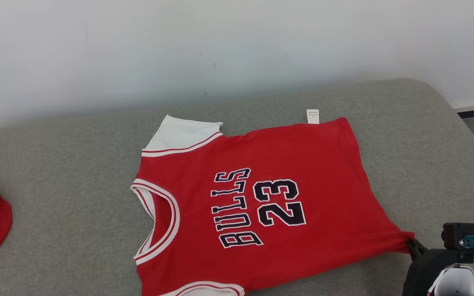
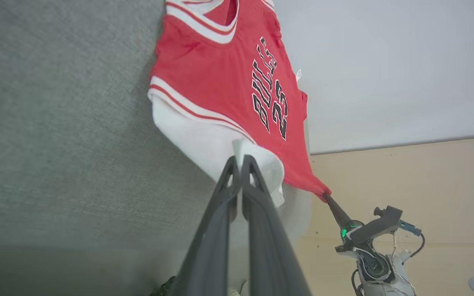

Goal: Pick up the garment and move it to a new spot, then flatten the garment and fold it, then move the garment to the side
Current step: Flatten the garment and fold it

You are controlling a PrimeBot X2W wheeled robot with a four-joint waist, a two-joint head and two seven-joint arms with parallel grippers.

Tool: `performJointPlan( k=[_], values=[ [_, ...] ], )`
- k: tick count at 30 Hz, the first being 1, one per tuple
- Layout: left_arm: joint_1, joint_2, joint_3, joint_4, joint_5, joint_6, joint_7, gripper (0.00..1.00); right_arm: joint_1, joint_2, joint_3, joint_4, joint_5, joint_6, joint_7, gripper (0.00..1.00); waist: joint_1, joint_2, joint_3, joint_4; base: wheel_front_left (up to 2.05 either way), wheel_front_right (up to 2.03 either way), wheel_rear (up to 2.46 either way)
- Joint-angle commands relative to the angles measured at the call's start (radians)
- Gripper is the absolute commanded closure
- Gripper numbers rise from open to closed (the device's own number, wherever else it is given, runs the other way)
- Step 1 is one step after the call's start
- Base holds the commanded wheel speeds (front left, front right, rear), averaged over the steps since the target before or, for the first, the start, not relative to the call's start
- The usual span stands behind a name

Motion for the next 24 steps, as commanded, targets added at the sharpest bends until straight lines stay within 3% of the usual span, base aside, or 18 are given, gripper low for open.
performJointPlan(
  k=[1, 18, 24],
  values=[
    [-0.029, -0.006, 0.01, 0.008, 0.03, -0.008, -0.025, 1.0, -0.002, 0.005, 0.008, 0.005, -0.01, -0.002, -0.007, 1.0, 0.0, 0.0, 0.004, 0.001, 0.0, 0.0, 0.0],
    [-0.375, -0.1, -0.036, 0.184, 0.226, -0.051, -0.171, 1.0, -0.157, 0.04, 0.014, 0.089, -0.029, -0.002, -0.111, 1.0, 0.0, 0.0, 0.088, 0.033, 0.0, 0.0, 0.0],
    [-0.501, -0.106, -0.052, 0.266, 0.381, -0.045, -0.22, 1.0, -0.211, 0.059, -0.032, 0.132, -0.068, -0.002, -0.142, 1.0, 0.0, 0.0, 0.125, 0.043, 0.0, 0.0, 0.0]
  ],
)
